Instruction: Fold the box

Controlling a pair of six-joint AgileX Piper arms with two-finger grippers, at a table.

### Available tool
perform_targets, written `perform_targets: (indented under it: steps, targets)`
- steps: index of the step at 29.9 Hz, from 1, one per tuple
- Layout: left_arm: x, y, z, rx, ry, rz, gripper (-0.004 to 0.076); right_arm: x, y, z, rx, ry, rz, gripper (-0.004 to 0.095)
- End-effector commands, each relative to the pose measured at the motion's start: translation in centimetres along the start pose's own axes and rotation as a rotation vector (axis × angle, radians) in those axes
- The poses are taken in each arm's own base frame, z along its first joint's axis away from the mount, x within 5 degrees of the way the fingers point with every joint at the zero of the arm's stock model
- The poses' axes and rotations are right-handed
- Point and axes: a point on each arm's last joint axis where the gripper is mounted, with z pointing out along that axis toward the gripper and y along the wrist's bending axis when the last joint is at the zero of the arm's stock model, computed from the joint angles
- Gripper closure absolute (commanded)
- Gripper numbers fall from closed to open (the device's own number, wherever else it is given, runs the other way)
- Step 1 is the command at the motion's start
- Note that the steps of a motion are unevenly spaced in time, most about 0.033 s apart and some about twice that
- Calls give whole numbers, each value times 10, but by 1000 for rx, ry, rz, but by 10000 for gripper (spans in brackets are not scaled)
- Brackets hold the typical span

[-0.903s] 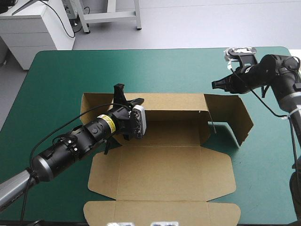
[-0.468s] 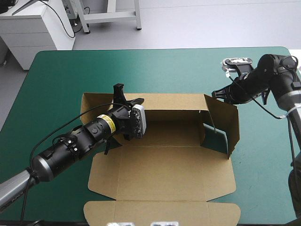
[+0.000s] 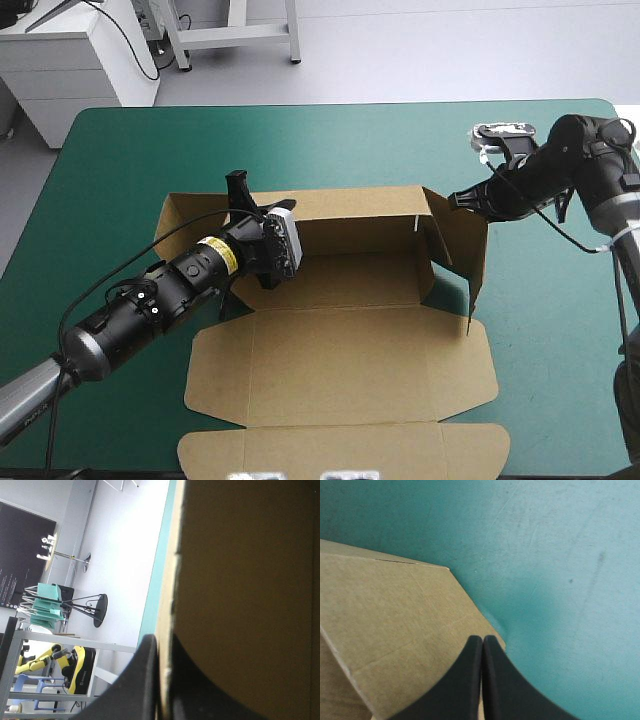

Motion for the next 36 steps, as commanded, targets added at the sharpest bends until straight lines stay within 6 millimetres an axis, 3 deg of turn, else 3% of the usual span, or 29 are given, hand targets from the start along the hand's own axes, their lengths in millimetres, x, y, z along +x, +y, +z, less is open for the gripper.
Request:
perform_targets:
  steps: [1,10,23,30,36]
  targets:
    - [-9,16,-9,-72,-50,-48,732,0,14,-25,-71,-73,-23,928]
    - [-7,14,-9,-55,-30,11,732,4,24,-16,-209,-61,-35,928]
    - [1,4,0,14,29,51,732,42,30,-7,-265,-152,-105,928]
    - [4,-1,5,46,54,68,732,53,33,-5,-284,-240,-166,926]
    - [9,-6,7,91,98,93,731,65,31,9,-280,-336,-197,928]
